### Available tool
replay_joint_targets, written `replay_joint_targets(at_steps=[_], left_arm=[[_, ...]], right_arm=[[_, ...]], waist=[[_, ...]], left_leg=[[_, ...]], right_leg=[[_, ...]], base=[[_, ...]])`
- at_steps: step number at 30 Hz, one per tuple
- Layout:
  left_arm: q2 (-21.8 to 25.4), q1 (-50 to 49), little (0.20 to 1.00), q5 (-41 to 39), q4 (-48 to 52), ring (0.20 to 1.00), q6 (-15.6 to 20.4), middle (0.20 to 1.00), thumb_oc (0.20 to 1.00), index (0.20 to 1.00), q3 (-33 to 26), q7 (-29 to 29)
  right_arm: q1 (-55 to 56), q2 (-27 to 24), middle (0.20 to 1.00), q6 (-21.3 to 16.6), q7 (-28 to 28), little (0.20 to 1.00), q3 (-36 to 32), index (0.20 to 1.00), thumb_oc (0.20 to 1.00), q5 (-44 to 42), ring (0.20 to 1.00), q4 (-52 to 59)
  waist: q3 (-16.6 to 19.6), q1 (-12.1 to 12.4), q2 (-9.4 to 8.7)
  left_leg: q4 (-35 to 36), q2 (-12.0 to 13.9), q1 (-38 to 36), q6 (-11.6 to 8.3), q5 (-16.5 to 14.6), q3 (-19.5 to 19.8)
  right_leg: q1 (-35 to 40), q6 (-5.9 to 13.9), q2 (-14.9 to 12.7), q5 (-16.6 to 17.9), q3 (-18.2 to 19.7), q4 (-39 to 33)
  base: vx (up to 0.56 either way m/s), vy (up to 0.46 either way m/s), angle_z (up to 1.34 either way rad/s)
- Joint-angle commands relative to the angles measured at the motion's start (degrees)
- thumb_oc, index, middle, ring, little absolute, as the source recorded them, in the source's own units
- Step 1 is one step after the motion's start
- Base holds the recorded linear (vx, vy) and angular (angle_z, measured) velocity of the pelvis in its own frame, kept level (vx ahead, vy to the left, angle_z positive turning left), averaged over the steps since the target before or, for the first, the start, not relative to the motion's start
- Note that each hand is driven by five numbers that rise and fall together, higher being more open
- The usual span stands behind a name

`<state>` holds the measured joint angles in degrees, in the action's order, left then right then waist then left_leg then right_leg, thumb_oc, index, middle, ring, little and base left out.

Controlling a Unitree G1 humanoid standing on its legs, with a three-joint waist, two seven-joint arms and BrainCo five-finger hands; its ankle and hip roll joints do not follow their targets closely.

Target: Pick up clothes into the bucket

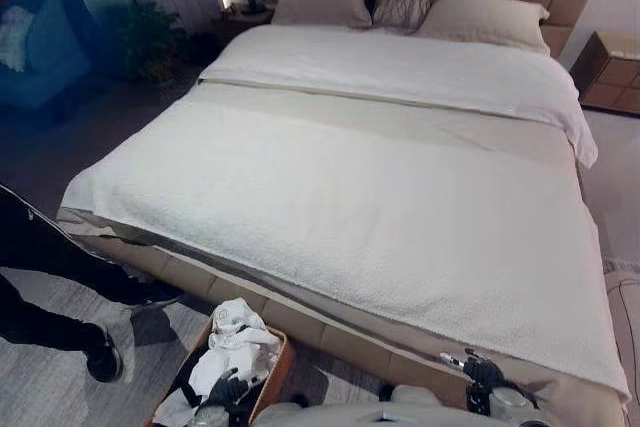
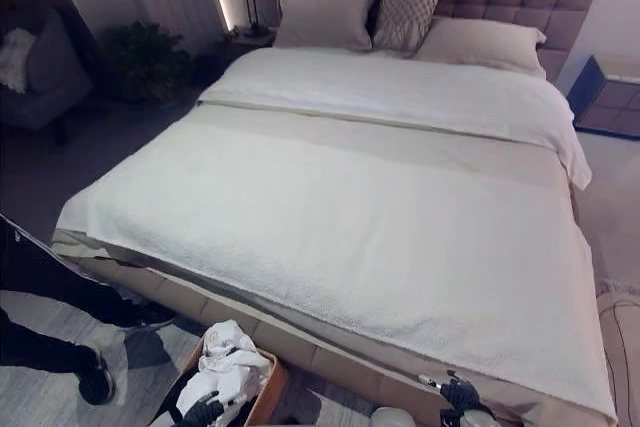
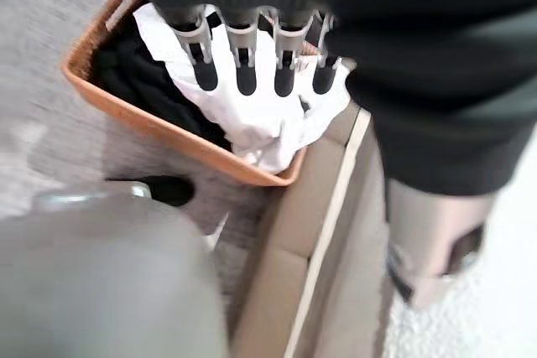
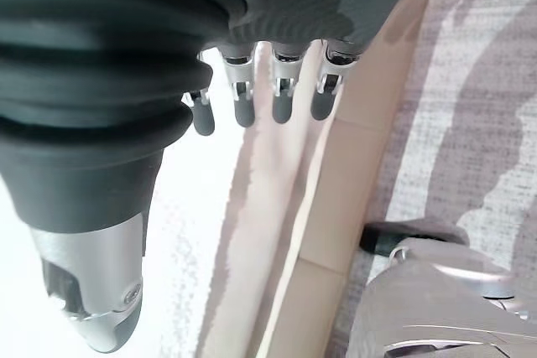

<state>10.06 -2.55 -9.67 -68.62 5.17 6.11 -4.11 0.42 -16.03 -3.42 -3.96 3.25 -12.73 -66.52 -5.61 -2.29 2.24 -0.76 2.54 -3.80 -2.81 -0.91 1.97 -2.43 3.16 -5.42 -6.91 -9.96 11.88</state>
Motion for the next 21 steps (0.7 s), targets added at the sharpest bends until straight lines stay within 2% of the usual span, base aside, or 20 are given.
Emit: replay_joint_targets(at_steps=[1, 6, 21], left_arm=[[0.65, 1.66, 1.0, 2.13, 0.5, 1.0, 0.05, 1.0, 1.0, 1.0, -0.12, 0.51], [0.71, 1.61, 1.0, 3.57, 1.28, 1.0, 0.06, 1.0, 1.0, 1.0, 0.94, 0.75], [0.98, 1.64, 1.0, 7.95, 1.57, 1.0, 0.16, 1.0, 1.0, 1.0, 3.57, 0.7]], right_arm=[[-2.65, 0.12, 1.0, -0.11, -0.06, 1.0, 1.66, 1.0, 1.0, 1.39, 1.0, -0.69], [-1.56, 1.4, 1.0, 0.05, 0.05, 1.0, 1.73, 1.0, 1.0, 1.5, 1.0, -1.31], [-0.92, 1.84, 1.0, -0.21, 0.54, 1.0, 3.04, 1.0, 1.0, 3.12, 1.0, -1.21]], waist=[[-1.11, -0.64, -3.05], [-0.37, -0.55, -3.62], [-0.19, -0.94, -3.61]], left_leg=[[-2.21, -1.77, 1.74, -1.01, -0.83, -0.26], [-2.12, -1.83, 0.43, -0.78, -1.47, -0.31], [-2.15, -1.83, -0.5, -0.84, -2.14, 0.07]], right_leg=[[6.78, 3.48, -1.79, 4.05, -0.62, -10.01], [8.69, 3.55, -1.69, 3.97, -0.52, -11.28], [9.9, 3.41, -1.69, 3.38, 0.16, -11.58]], base=[[0.03, -0.01, 0.02], [0.04, -0.009, 0.0], [0.0, 0.0, 0.0]])
